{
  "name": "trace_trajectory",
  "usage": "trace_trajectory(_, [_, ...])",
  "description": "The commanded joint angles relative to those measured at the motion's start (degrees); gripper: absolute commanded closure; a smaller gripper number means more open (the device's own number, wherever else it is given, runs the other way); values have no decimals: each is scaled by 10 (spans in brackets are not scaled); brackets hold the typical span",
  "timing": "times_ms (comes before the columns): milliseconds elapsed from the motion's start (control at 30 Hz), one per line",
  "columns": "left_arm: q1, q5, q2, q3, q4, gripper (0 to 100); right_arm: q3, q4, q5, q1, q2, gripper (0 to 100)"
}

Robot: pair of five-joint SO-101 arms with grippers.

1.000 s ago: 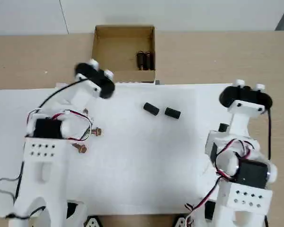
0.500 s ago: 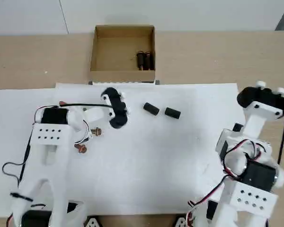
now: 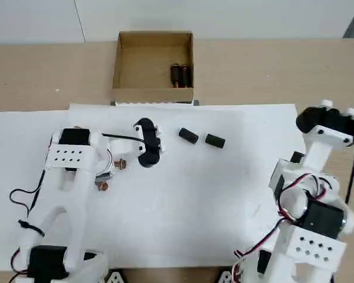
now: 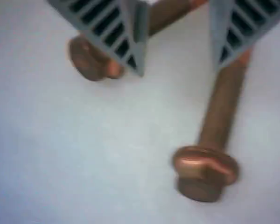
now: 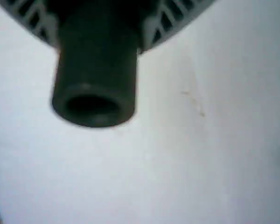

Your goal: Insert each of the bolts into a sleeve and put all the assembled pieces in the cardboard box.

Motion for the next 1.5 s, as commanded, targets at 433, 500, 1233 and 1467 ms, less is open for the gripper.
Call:
trace_trajectory(433, [5,-15,75,-27,-87,895,-3,-13,1,7,-6,995])
trace_trajectory(500, [7,-15,85,-27,-94,895,-3,-11,1,7,-6,995])
trace_trajectory(1233, [6,-15,171,-27,-168,995,-3,-9,1,7,-7,995])
trace_trajectory(1467, [8,-13,149,-28,-156,995,-3,-9,1,7,-7,995])
